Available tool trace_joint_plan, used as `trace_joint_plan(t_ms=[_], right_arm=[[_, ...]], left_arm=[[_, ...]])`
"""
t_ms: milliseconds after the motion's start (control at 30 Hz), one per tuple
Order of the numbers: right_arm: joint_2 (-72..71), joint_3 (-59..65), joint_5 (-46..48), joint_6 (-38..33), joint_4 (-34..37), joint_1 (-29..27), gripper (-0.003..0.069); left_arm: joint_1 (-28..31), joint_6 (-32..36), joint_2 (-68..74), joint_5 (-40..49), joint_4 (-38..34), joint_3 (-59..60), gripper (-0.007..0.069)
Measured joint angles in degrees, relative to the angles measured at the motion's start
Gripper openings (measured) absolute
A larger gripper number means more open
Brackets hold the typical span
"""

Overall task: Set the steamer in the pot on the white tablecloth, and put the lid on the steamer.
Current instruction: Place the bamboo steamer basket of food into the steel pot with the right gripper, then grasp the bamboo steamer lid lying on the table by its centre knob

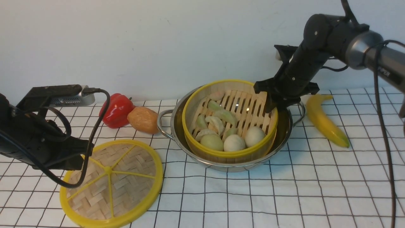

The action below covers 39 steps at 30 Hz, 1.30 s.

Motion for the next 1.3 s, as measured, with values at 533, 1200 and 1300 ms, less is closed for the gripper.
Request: trace_joint_plan(t_ms=[533,1200,1300], right_arm=[[-1.19,0.0,-0.15,0.0,0.28,0.0,0.0282],[-20.93,0.0,-0.31,-0.54,-12.39,0.0,0.0215],[-28.13,0.0,-0.38,-3.81,-11.47,0.0,0.012]], left_arm=[[0.0,0.0,0.0,0.0,0.0,0.0,0.0096],[0.0,0.0,0.32,-3.72,-1.37,0.0,0.011],[0.0,0.22,1.89,-4.67,-3.13,0.0,0.0125]])
